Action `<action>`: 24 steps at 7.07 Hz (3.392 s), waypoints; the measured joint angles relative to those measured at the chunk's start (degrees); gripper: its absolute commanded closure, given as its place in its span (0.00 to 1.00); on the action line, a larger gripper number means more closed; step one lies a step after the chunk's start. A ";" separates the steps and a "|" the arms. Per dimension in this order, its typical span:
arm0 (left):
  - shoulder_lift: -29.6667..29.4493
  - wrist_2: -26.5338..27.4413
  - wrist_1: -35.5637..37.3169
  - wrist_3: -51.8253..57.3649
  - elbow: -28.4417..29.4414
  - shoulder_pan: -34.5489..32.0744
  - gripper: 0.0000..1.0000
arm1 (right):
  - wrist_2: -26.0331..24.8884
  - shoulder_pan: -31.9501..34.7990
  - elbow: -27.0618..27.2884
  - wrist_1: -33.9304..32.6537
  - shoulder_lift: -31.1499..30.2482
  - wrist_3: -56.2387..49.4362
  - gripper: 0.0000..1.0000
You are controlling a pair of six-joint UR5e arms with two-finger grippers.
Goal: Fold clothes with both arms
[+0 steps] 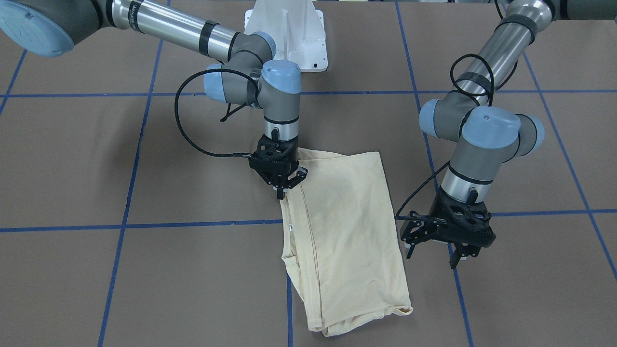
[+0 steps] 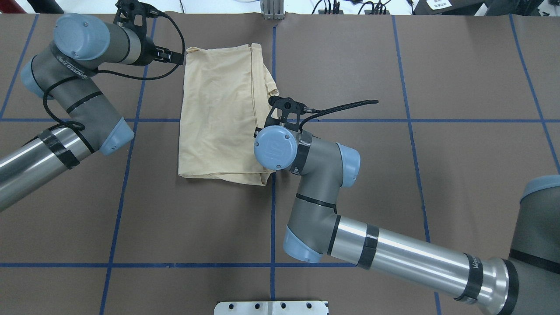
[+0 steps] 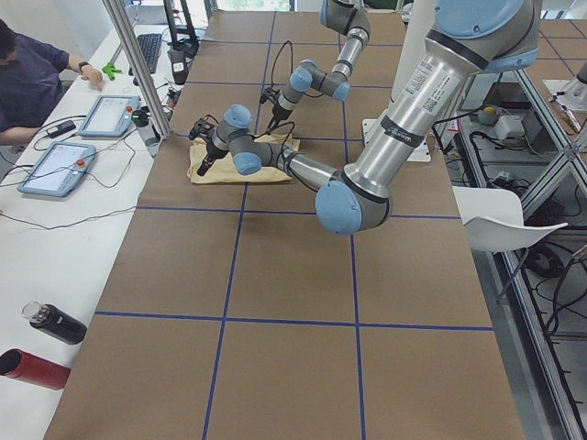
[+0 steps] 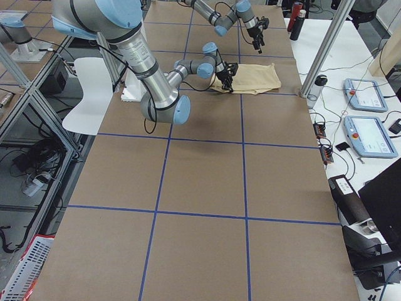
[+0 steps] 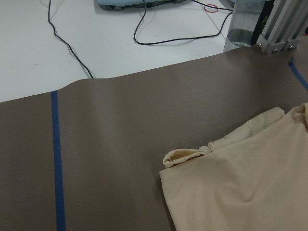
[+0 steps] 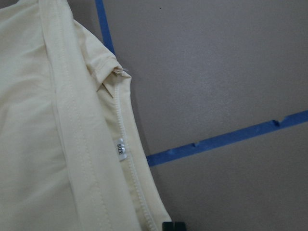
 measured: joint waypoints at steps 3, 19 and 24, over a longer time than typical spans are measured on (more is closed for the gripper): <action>0.00 0.00 0.00 -0.13 -0.27 0.18 0.00 | -0.03 -2.42 14.56 0.09 -12.39 -1.65 1.00; 0.09 0.00 0.00 -0.06 -0.27 0.86 0.00 | 3.06 -5.43 17.42 -22.73 -7.58 -13.43 0.15; 0.09 0.00 0.00 -0.07 -0.21 0.88 0.00 | 7.01 -6.95 18.00 -24.85 -7.87 -22.43 0.35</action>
